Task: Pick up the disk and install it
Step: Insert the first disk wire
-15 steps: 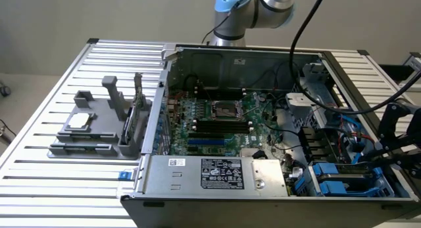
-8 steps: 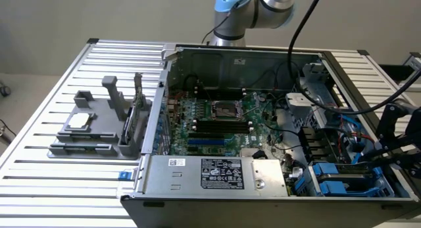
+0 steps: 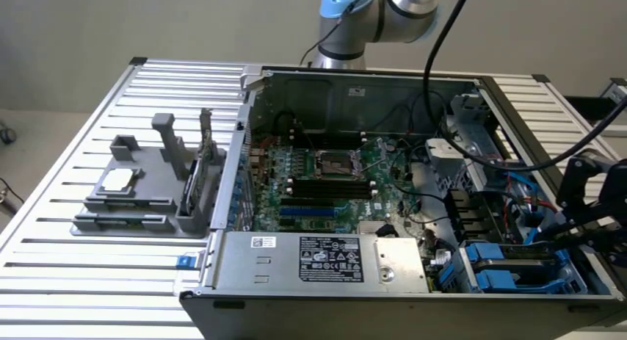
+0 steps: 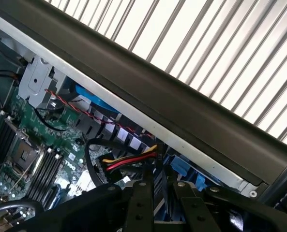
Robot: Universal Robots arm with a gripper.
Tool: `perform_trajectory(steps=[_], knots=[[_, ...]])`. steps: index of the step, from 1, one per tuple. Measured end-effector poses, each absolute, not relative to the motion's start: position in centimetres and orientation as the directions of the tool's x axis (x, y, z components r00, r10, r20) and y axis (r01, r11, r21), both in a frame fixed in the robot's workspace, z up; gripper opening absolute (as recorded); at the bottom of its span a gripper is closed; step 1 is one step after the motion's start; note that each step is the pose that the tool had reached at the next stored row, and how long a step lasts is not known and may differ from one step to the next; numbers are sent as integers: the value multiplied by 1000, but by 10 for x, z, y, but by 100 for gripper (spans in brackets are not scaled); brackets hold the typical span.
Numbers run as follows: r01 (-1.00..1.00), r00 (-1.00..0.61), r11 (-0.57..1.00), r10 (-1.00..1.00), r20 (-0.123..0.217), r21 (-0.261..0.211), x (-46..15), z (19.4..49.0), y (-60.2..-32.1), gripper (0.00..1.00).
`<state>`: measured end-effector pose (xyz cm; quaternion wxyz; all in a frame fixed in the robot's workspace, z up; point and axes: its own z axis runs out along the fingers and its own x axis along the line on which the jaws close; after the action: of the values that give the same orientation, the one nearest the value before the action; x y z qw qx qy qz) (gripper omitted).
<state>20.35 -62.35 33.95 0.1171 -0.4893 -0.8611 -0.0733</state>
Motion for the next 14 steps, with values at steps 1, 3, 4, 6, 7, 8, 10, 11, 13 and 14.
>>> perform_trajectory(steps=[1,3,4,6,7,8,10,11,13,14], knots=[[860,-494,510,825,273,14,203,339,-623,23],[860,-495,510,825,272,18,203,339,-623,23],[860,-496,510,825,272,20,202,339,-623,23],[860,-497,510,824,271,25,202,339,-623,23],[860,-498,510,824,270,28,202,339,-623,23],[859,-499,510,824,270,32,202,338,-623,23],[859,-500,510,823,270,37,202,338,-623,23],[859,-501,510,823,269,40,202,338,-623,23],[859,-502,510,822,269,45,202,338,-623,23],[859,-503,510,822,268,48,202,337,-623,23]])
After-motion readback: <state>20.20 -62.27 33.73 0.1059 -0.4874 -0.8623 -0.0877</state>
